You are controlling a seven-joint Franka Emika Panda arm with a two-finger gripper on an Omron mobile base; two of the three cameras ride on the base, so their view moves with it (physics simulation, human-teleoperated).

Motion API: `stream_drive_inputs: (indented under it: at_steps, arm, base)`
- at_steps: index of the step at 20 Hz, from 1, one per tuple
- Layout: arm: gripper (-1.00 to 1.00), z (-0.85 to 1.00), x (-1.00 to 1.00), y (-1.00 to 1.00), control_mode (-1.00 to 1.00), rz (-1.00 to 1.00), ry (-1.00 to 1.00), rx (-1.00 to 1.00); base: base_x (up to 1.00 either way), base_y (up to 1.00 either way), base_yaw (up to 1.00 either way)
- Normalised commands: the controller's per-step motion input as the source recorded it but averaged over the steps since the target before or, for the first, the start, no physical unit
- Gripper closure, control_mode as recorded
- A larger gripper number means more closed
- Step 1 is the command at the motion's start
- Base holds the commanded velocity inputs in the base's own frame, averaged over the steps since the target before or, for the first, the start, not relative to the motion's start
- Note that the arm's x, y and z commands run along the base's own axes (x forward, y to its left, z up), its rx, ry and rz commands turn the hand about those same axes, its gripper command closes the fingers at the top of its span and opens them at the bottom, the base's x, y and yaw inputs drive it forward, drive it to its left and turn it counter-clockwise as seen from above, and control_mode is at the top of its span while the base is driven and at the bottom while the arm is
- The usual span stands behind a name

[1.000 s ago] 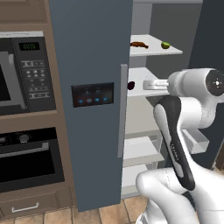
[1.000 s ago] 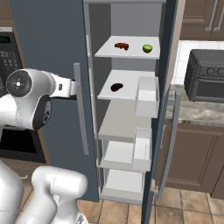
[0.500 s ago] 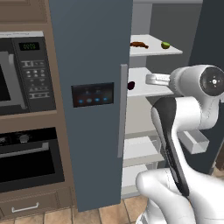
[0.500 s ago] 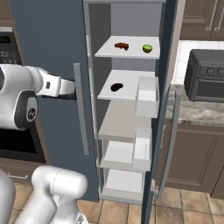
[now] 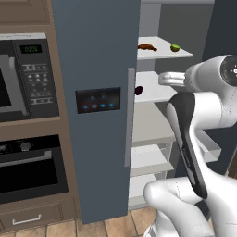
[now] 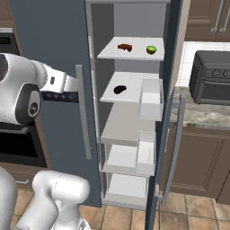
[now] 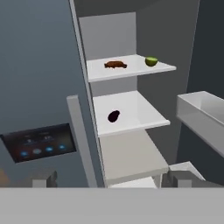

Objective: Open the fridge, remove the kiwi, eggplant, and chicken drumstick, and place them on any counter.

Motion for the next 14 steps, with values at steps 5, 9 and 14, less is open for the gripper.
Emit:
stream_drive_inputs:
  at_steps: [5, 9, 14]
  arm:
    - [-1.0, -0.05, 0.0, 0.0, -1.0, 0.0, 0.02, 0.0]
    - [-1.0, 0.0, 0.0, 0.0, 1.0, 0.0, 0.0, 0.0]
    - [-1.0, 0.0, 0.0, 0.0, 1.0, 0.0, 0.0, 0.0]
  base:
    - [0.0, 0.0, 0.0]
    - [0.07, -0.08, -0.01]
    - [0.42, -0.3, -0.14]
